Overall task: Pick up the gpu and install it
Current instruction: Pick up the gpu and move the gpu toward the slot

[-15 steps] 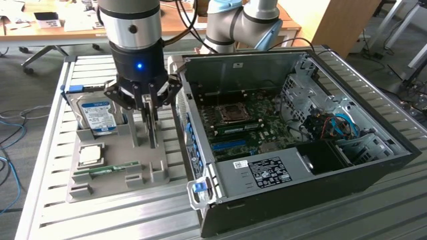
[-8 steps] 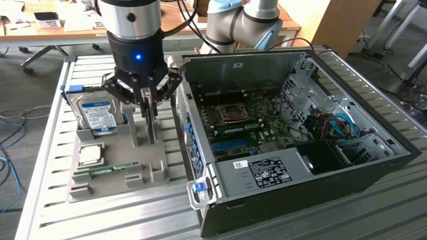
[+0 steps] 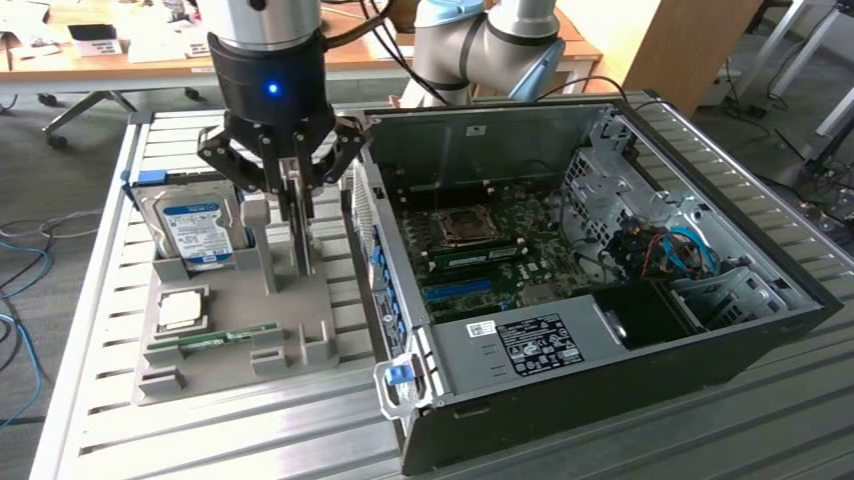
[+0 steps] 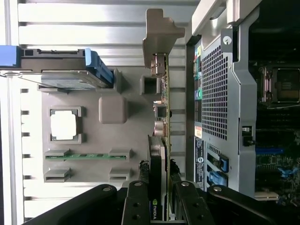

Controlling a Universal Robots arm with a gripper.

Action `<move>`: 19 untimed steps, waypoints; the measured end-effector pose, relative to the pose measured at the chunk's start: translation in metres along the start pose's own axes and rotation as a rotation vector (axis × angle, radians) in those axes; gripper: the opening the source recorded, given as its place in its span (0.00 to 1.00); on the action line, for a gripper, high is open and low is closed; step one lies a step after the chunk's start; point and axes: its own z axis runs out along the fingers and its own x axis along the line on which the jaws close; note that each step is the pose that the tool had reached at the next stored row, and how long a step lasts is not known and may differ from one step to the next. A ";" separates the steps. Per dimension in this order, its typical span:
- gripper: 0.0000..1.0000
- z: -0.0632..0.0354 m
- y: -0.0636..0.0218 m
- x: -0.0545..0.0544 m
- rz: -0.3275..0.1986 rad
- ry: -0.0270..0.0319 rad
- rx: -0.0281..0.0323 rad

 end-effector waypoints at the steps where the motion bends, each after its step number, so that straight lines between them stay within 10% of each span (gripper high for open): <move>1: 0.27 -0.0024 0.0001 0.000 0.000 0.0000 0.0000; 19: 0.27 -0.0410 0.0019 -0.001 0.000 -0.0002 -0.0002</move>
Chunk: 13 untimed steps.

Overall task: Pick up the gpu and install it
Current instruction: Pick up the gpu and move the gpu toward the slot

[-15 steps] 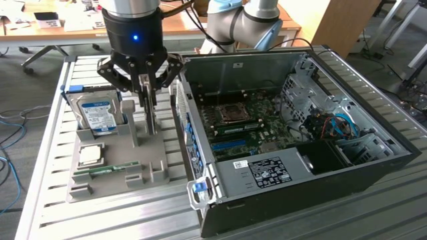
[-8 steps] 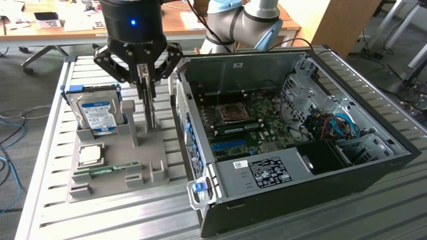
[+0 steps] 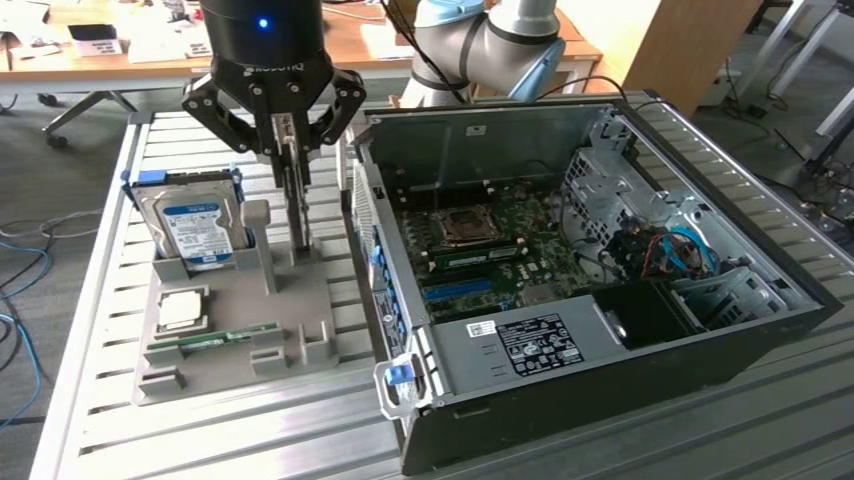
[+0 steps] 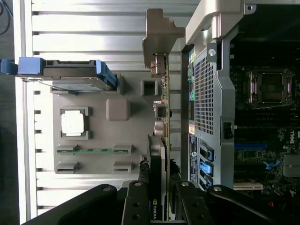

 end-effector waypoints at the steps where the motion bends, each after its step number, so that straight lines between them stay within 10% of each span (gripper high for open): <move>1: 0.27 0.0000 0.0000 0.000 0.000 0.0000 0.0000; 13: 0.27 -0.0077 0.0004 0.000 0.000 0.0002 0.0002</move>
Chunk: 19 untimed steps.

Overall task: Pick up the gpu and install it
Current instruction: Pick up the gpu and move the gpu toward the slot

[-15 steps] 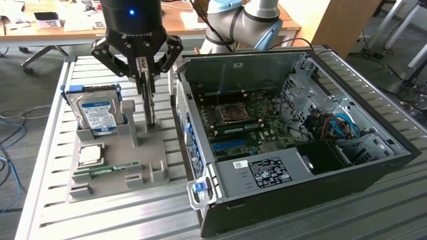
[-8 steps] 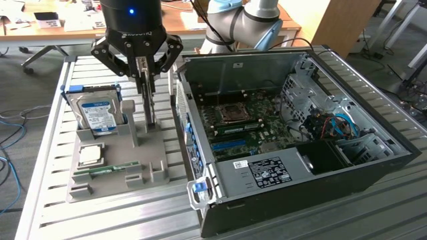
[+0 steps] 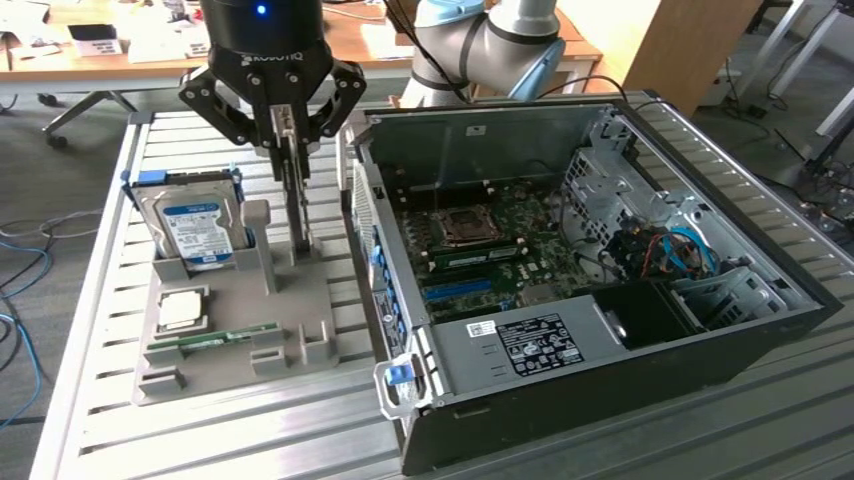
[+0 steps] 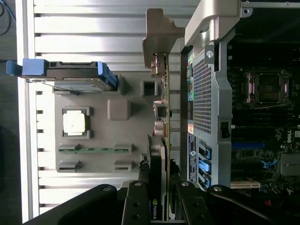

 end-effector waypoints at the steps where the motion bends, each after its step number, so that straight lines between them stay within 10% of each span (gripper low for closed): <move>1: 0.27 0.0000 0.0000 0.000 0.000 0.0000 0.0000; 19: 0.27 0.0003 0.0003 -0.014 0.000 0.0000 -0.0003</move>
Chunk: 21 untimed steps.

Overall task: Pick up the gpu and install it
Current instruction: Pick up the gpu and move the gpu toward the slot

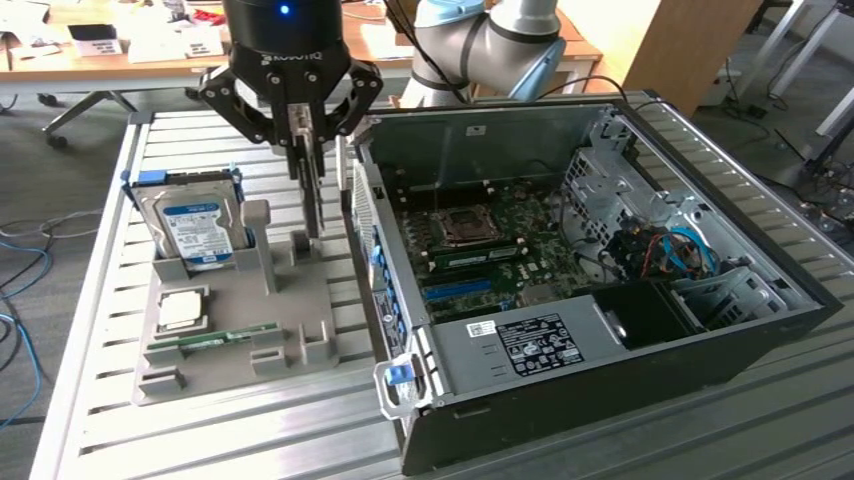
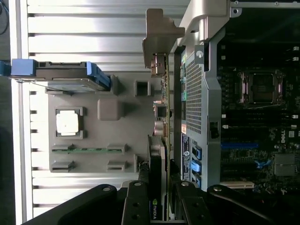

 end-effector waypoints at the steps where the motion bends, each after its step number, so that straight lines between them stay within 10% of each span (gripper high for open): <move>1: 0.27 0.0000 0.0000 -0.001 0.000 0.0000 0.0000; 21: 0.27 0.0011 0.0011 -0.045 0.000 0.0001 -0.0017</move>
